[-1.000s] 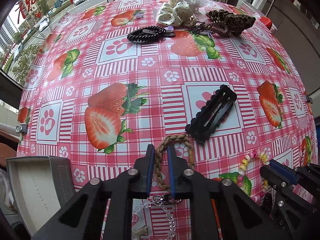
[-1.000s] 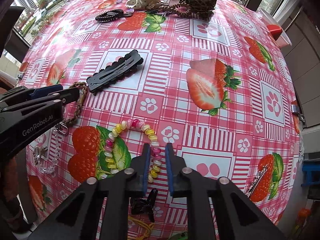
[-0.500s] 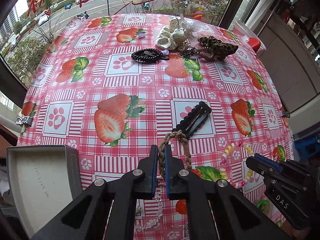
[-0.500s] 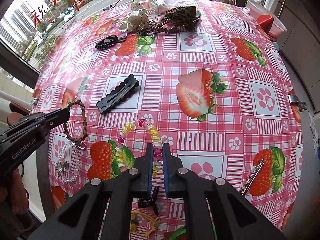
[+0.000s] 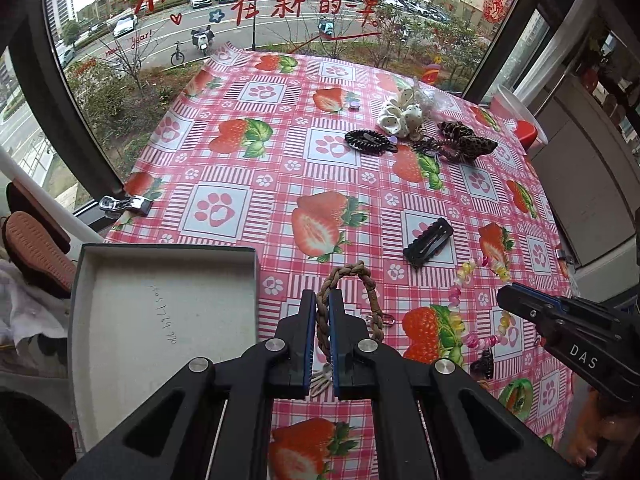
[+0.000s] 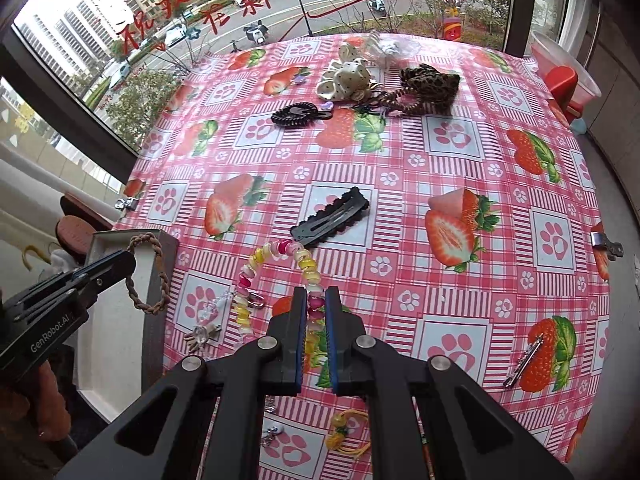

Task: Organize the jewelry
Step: 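Carry both bracelets into the grey tray and open both grippers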

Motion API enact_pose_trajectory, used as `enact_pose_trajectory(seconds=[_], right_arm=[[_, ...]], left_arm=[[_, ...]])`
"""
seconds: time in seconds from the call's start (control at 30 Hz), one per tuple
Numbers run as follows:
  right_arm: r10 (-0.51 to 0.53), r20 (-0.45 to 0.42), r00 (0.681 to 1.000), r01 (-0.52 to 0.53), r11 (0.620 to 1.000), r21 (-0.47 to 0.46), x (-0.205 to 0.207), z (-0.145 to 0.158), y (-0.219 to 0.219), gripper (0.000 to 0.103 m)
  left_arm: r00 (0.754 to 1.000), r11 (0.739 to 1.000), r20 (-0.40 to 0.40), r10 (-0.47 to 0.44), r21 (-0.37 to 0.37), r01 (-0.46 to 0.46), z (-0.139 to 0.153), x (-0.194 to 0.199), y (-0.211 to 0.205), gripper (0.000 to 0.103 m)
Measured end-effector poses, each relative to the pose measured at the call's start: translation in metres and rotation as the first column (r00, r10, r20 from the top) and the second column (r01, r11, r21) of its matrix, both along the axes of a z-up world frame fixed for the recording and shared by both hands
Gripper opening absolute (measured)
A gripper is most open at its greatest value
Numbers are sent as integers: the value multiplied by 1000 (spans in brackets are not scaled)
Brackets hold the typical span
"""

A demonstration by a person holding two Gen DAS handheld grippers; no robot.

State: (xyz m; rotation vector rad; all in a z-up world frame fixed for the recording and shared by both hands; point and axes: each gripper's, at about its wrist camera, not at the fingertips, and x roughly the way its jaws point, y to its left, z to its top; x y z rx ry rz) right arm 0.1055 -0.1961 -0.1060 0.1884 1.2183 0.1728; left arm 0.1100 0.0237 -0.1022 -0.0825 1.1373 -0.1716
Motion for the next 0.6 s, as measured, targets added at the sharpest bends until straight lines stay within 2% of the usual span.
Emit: enact_pose_trajectory(seconds=[0.27,0.43,0.6], right_arm=[[150,19,988,-151,986,72,10,10,87,9],[216,4,976,-215,969,125,20,2,142,9],[256,-19,967,-252,961,118,30,-13,181,9]], left_arm=[[991,989,-9,135,57,-135,-7,-24,79,13],[980,976,-14,199,96,-197,-21,-31,115,13],[971,967,-24,237,104,-233,-37,-27,137,13]])
